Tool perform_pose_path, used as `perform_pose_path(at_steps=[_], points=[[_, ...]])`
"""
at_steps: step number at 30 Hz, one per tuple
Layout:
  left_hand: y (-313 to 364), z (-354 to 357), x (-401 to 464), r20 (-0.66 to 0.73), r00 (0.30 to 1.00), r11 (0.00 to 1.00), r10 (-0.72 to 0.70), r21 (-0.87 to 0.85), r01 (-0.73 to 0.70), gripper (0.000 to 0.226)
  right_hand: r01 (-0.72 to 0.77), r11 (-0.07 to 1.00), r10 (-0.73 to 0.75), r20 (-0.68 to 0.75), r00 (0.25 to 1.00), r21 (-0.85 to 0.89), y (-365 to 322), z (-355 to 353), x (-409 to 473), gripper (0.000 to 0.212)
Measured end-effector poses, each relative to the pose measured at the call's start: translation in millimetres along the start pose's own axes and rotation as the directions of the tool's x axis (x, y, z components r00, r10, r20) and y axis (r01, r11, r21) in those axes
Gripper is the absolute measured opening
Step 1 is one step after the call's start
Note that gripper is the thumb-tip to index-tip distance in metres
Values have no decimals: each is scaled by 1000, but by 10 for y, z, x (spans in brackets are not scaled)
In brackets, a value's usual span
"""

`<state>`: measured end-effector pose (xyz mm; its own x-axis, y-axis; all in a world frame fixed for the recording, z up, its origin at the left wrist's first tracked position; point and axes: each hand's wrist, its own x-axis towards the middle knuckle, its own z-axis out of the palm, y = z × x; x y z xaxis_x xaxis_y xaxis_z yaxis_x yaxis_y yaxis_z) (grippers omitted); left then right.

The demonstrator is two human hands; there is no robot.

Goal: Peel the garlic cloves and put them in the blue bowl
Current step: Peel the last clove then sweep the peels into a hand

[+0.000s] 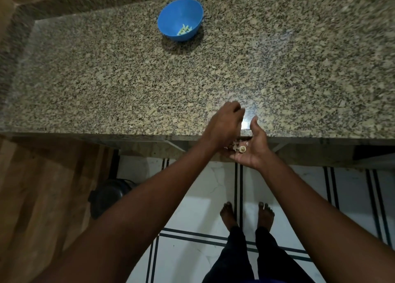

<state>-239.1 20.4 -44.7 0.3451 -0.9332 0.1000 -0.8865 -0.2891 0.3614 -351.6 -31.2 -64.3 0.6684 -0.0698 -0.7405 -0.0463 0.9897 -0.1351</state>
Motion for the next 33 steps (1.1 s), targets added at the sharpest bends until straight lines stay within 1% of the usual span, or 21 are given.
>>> perform_pose_path(at_steps=[2, 4, 6, 8, 11, 12, 13, 16, 17, 18, 19, 20, 22, 24, 25, 27, 28, 29, 30, 31, 33], points=[[47, 5, -294, -15, 999, 999, 32, -14, -32, 28, -16, 1000, 15, -33, 999, -10, -6, -14, 15, 102], [104, 4, -442, -4, 1000, 998, -25, -57, 25, 33, -34, 999, 33, -22, 999, -22, -12, -23, 13, 105], [173, -66, -368, 30, 985, 970, -172, -167, 175, 38, -33, 999, 33, -9, 999, -25, -17, -7, -6, 103], [165, -190, -233, 127, 945, 906, -303, -269, 327, 39, -29, 1000, 29, 1, 1000, -6, -5, 35, -31, 101], [132, -312, -140, 227, 888, 793, -399, -401, 459, 28, -33, 999, 32, 37, 999, 25, 16, 81, -75, 99], [165, -330, -150, 234, 881, 774, -411, -422, 472, 22, -25, 999, 25, 38, 999, 19, 14, 68, -64, 97], [217, -344, -179, 224, 889, 786, -399, -417, 457, 19, -23, 1000, 23, 33, 999, 6, 11, 59, -58, 94], [355, -292, -402, 187, 935, 898, -302, -273, 345, 19, -44, 999, 44, 1, 999, -9, 4, 14, -17, 86], [358, -275, -494, 139, 948, 916, -286, -251, 313, 20, -54, 998, 54, 14, 998, 10, 4, 21, -32, 87], [331, -273, -581, 79, 951, 914, -300, -260, 310, 19, -57, 998, 56, 30, 998, 21, 6, 27, -43, 89], [273, -308, -644, 22, 933, 883, -359, -318, 347, 18, -52, 999, 51, 46, 998, 17, 9, 42, -58, 92], [176, -380, -686, -25, 895, 823, -445, -405, 398, 16, -48, 999, 48, 54, 997, 3, 14, 57, -72, 96], [-107, -574, -720, -90, 798, 703, -596, -539, 465, 9, -59, 998, 59, 68, 996, -8, 27, 89, -100, 103], [-480, -756, -734, -143, 716, 653, -684, -559, 512, 8, -78, 997, 78, 89, 993, 2, 40, 119, -107, 109], [-677, -818, -739, -184, 676, 650, -714, -536, 540, 10, -82, 997, 81, 97, 992, 8, 53, 129, -92, 110], [-1072, -927, -770, -266, 597, 648, -757, -429, 630, 17, -90, 996, 88, 111, 990, 15, 92, 160, -78, 111], [-1262, -973, -805, -286, 563, 631, -776, -347, 694, 23, -96, 995, 94, 117, 989, 8, 108, 180, -70, 110], [-1431, -1020, -846, -285, 544, 607, -789, -234, 759, 29, -101, 995, 100, 121, 988, -2, 123, 202, -65, 110], [-1582, -1055, -891, -255, 541, 579, -801, -101, 809, 33, -103, 995, 104, 122, 987, -11, 134, 217, -54, 109], [-1706, -1074, -938, -204, 549, 559, -811, 10, 829, 35, -104, 994, 106, 120, 987, -19, 143, 234, -45, 108], [-1768, -1050, -1012, -111, 568, 553, -816, 137, 822, 38, -105, 994, 107, 116, 987, -25, 154, 245, -31, 109]])
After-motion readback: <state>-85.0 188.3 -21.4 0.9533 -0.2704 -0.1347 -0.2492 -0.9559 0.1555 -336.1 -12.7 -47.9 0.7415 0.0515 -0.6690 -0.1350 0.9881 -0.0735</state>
